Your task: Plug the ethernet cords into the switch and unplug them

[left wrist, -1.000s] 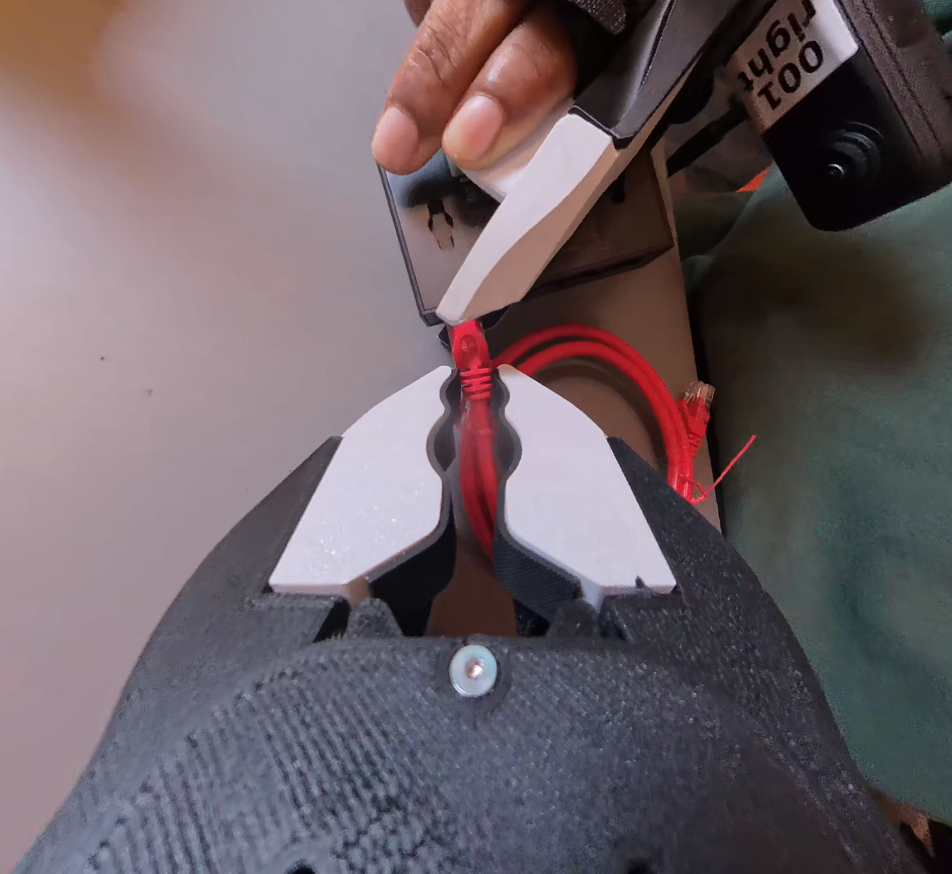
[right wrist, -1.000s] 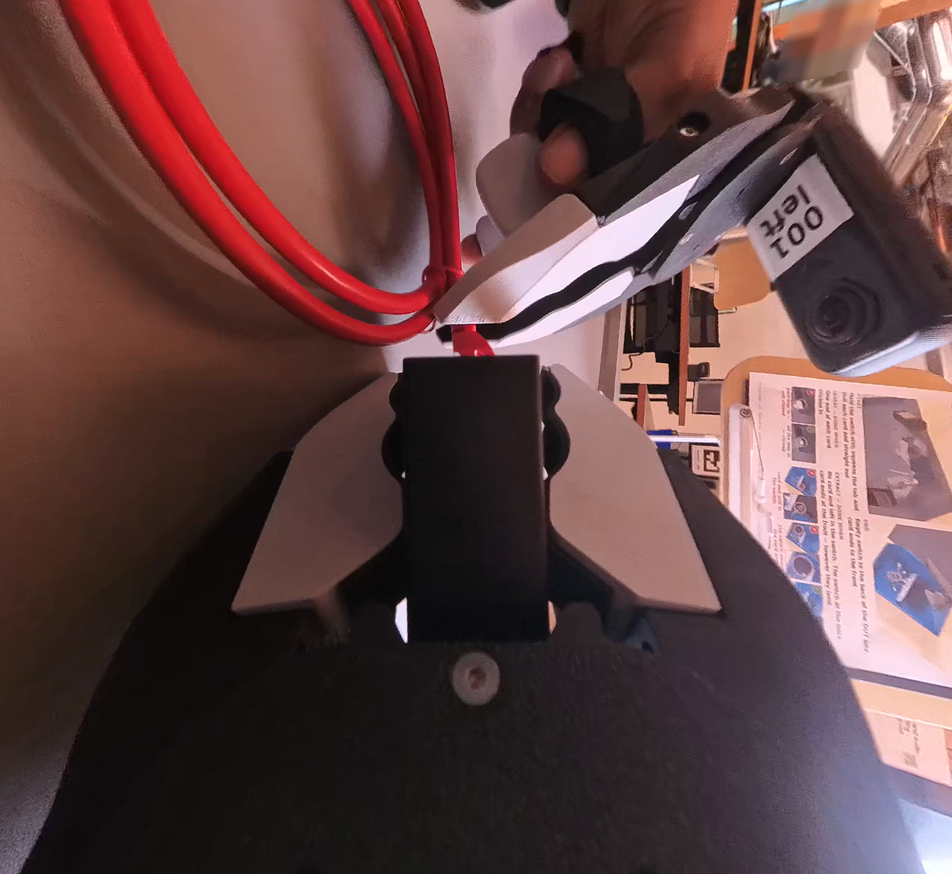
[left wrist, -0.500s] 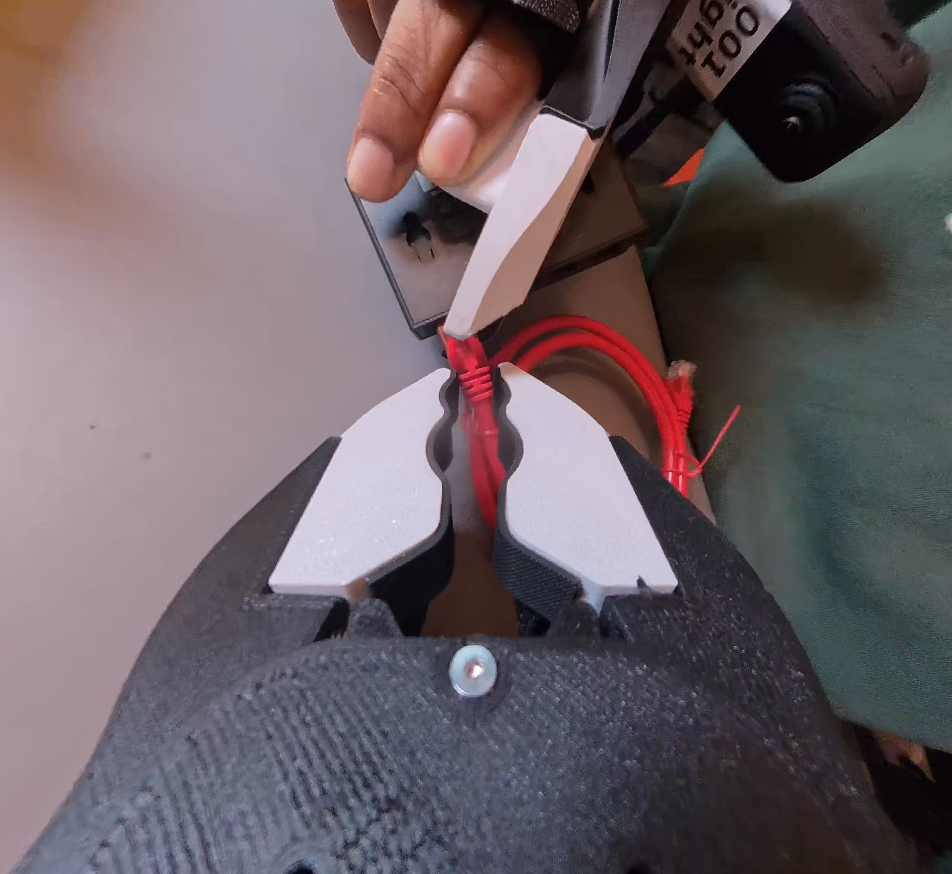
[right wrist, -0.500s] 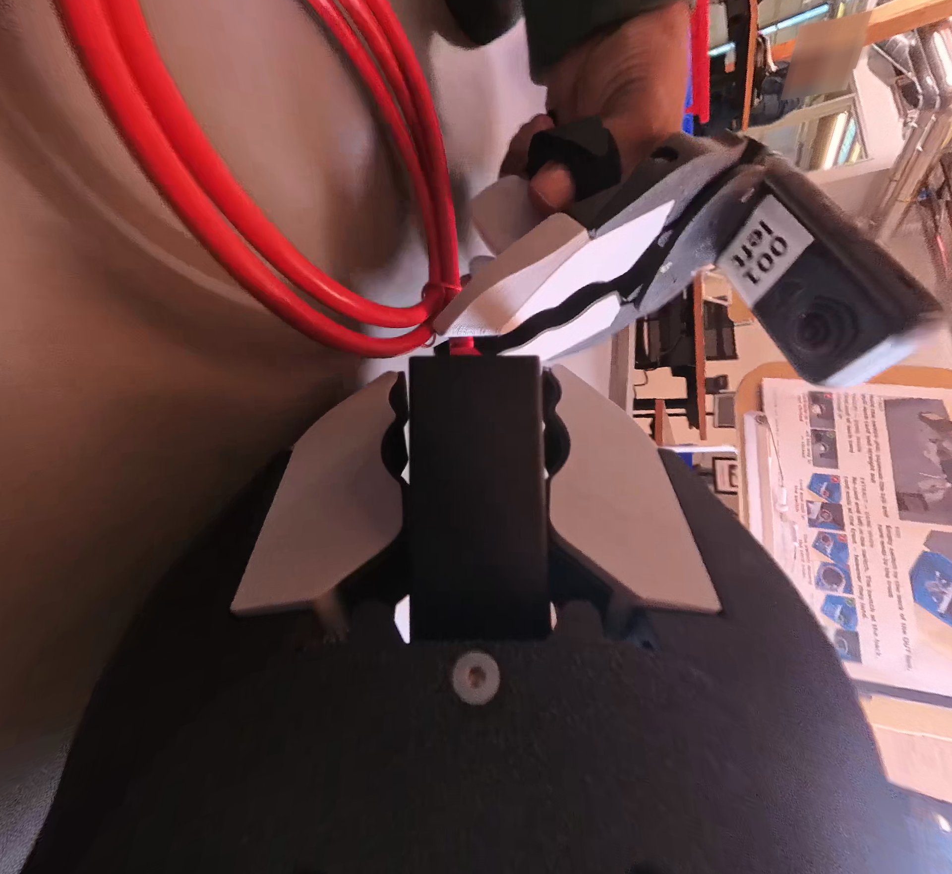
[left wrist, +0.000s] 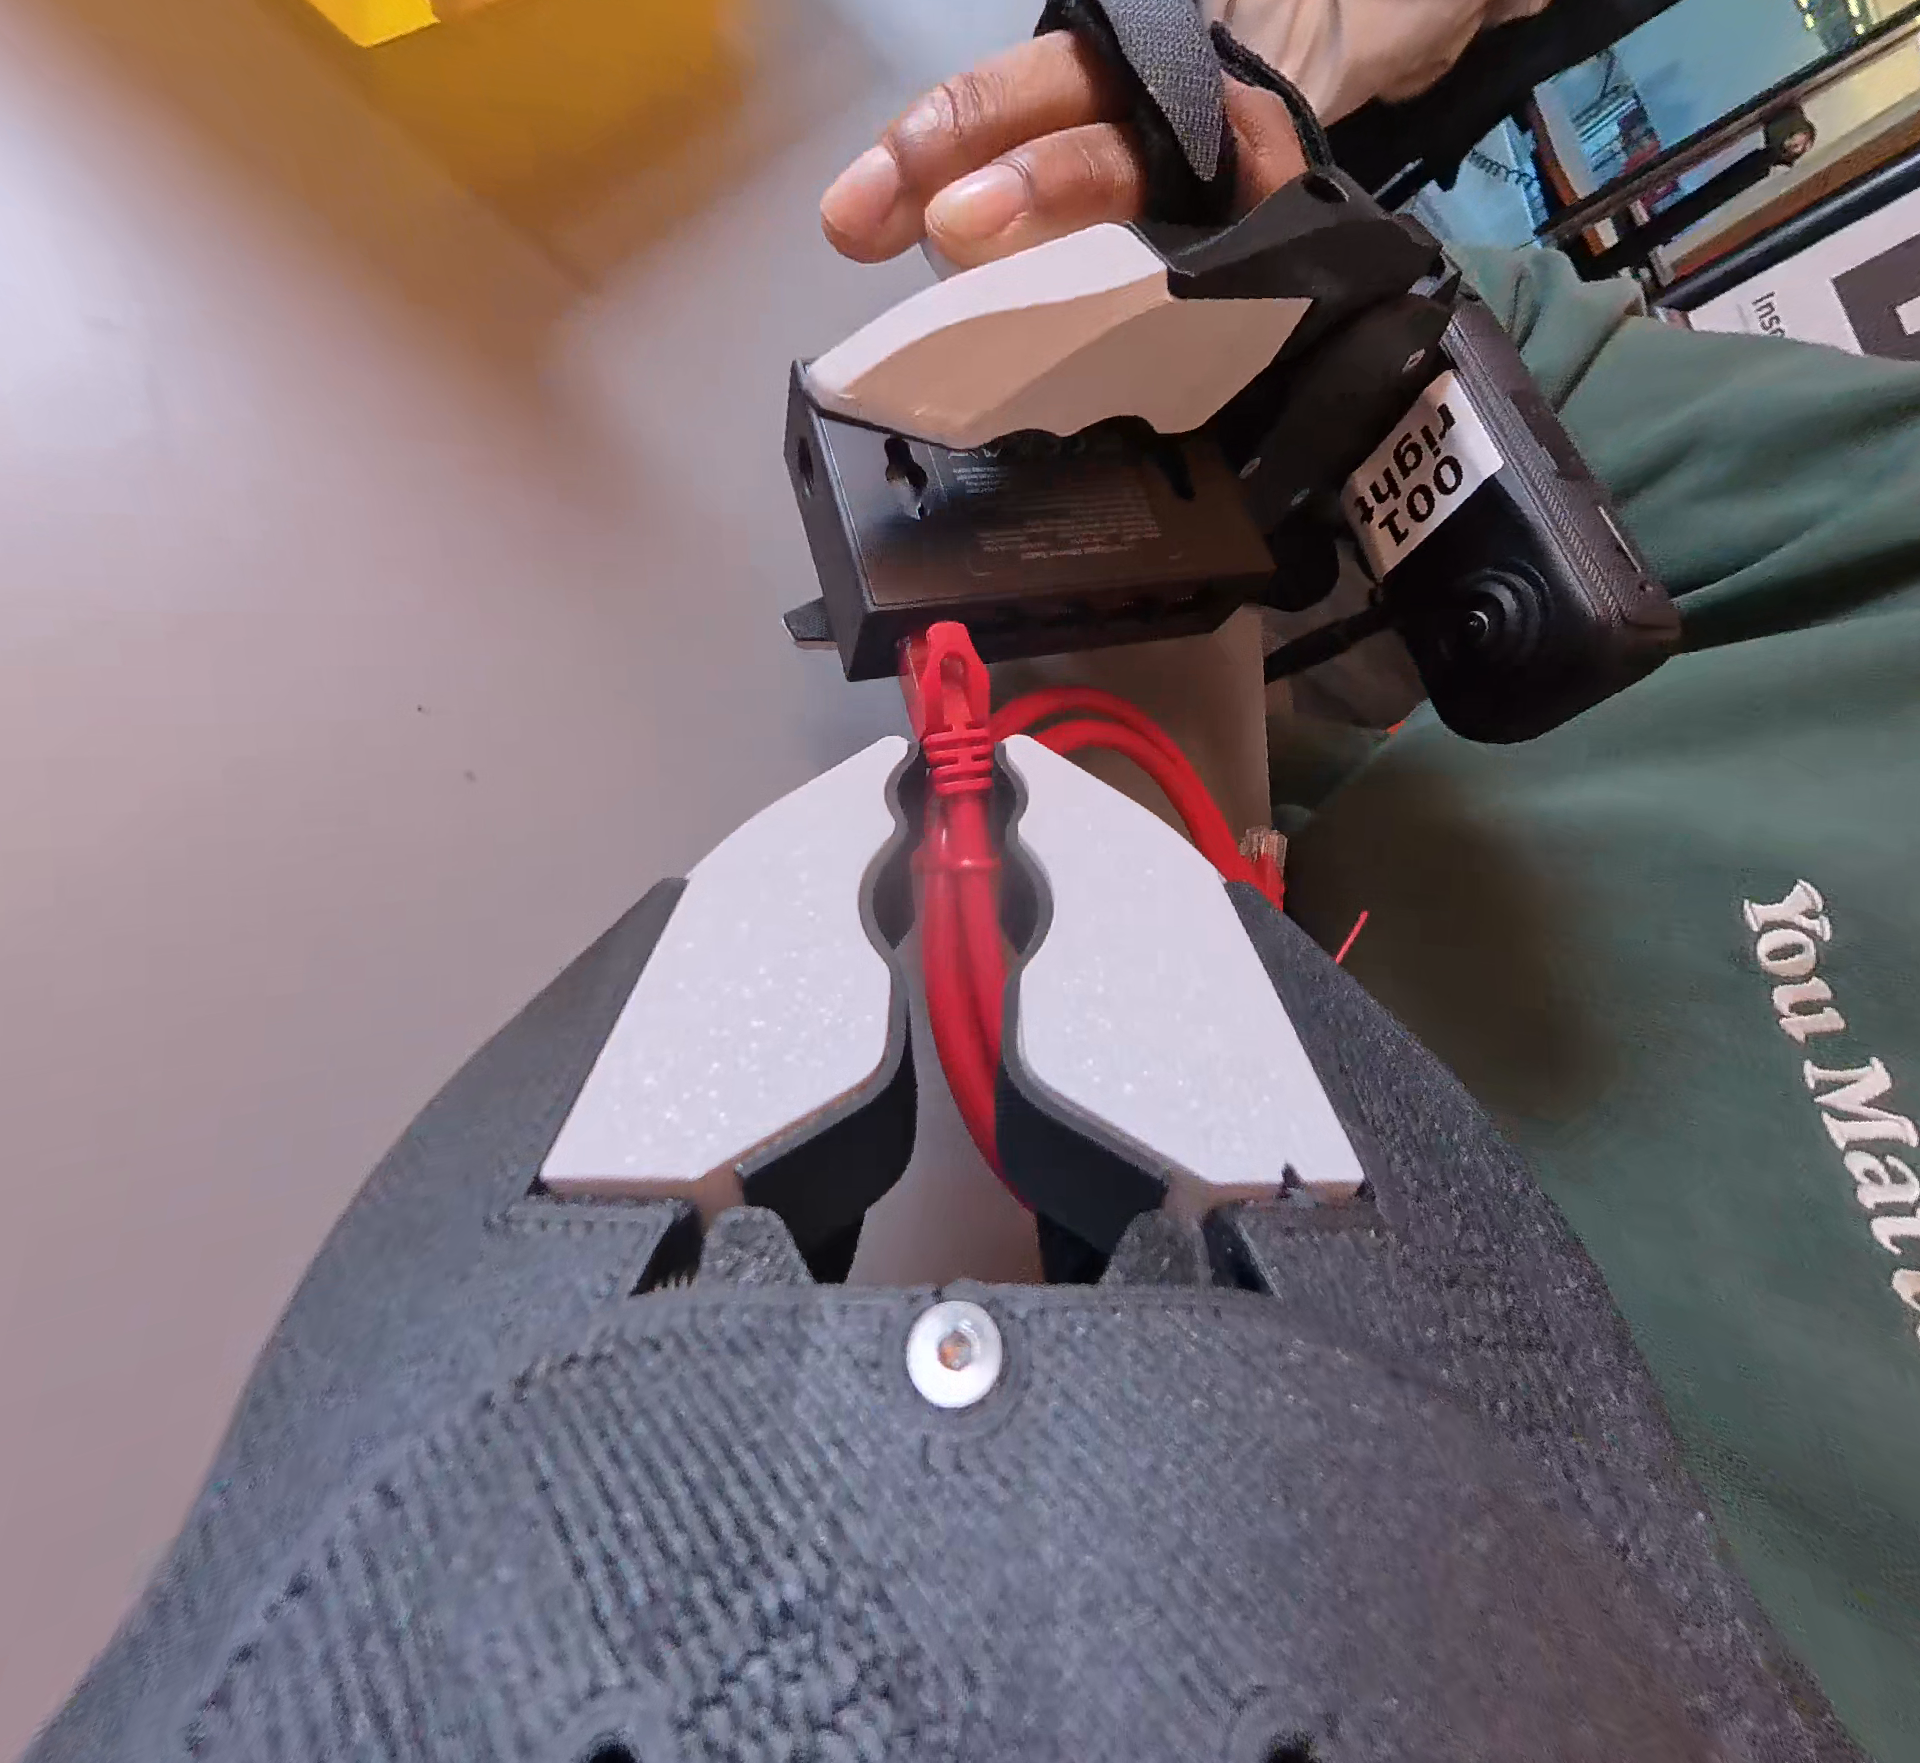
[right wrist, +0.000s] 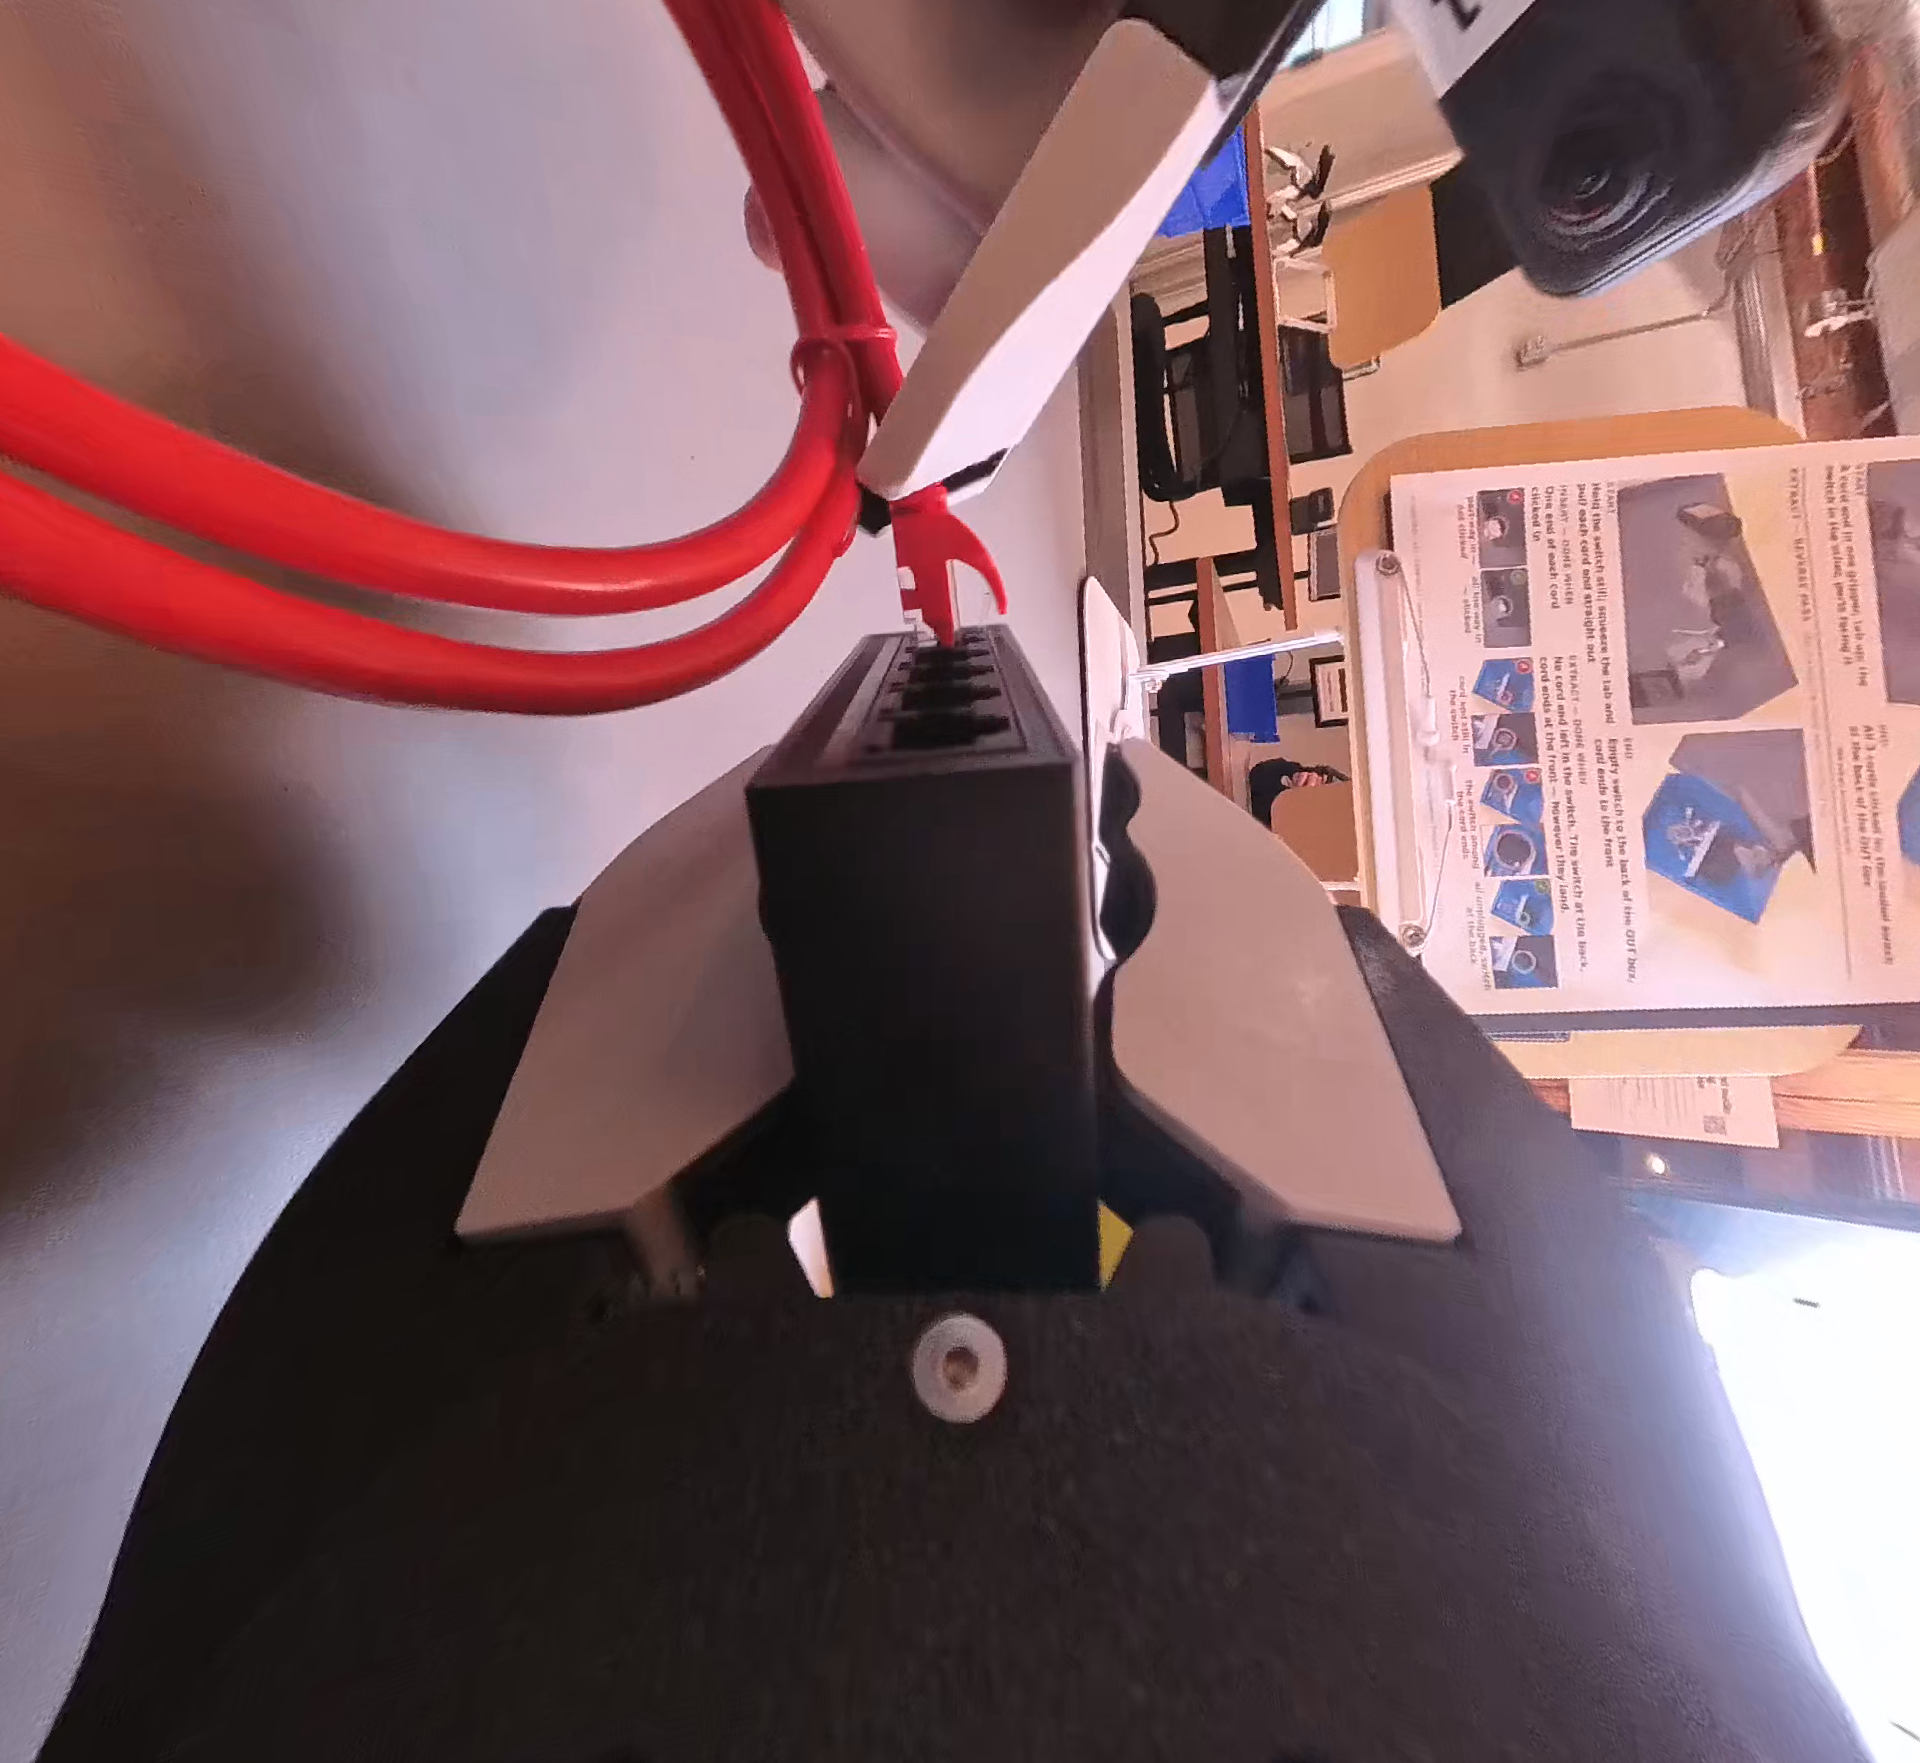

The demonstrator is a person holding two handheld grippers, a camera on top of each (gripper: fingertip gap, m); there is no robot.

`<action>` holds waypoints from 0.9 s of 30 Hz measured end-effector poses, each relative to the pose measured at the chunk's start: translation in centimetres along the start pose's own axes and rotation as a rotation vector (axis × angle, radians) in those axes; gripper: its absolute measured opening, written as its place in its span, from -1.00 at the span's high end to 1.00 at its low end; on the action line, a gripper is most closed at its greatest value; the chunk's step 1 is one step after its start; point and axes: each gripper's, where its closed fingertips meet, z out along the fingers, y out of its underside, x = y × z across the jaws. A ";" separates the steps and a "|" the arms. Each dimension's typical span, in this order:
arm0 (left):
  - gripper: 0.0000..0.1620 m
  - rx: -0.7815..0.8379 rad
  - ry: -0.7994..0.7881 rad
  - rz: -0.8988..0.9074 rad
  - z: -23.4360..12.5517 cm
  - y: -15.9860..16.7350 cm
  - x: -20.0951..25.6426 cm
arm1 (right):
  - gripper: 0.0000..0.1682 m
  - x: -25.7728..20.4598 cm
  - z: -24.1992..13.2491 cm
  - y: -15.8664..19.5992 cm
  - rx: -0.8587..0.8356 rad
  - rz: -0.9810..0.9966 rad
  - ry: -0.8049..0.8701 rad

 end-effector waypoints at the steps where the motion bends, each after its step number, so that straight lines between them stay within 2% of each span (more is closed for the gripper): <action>1: 0.86 0.001 -0.003 -0.001 -0.1 0.0 0.1 | 0.36 -0.2 0.0 0.0 -0.001 0.003 -0.013; 8: 0.84 0.029 0.032 0.013 -0.5 -0.2 1.6 | 0.38 -0.1 -0.5 -0.6 0.030 0.055 -0.057; 17: 0.50 0.141 0.110 0.110 -2.4 -2.0 3.5 | 0.38 1.4 -0.9 -0.5 0.079 0.216 -0.055; 19: 0.49 0.207 0.108 0.151 -4.4 -3.1 4.0 | 0.38 1.8 -1.1 -0.3 0.088 0.246 -0.052; 22: 0.52 0.325 -0.030 0.217 -9.0 -4.8 2.9 | 0.37 2.6 -1.5 -0.3 0.114 0.291 -0.040; 25: 0.55 0.443 -0.269 0.254 -15.7 -6.3 0.7 | 0.37 3.6 -2.1 -0.3 0.135 0.302 -0.012; 27: 0.57 0.473 -0.517 0.248 -21.3 -6.4 -1.9 | 0.38 4.3 -2.5 -0.5 0.155 0.311 0.006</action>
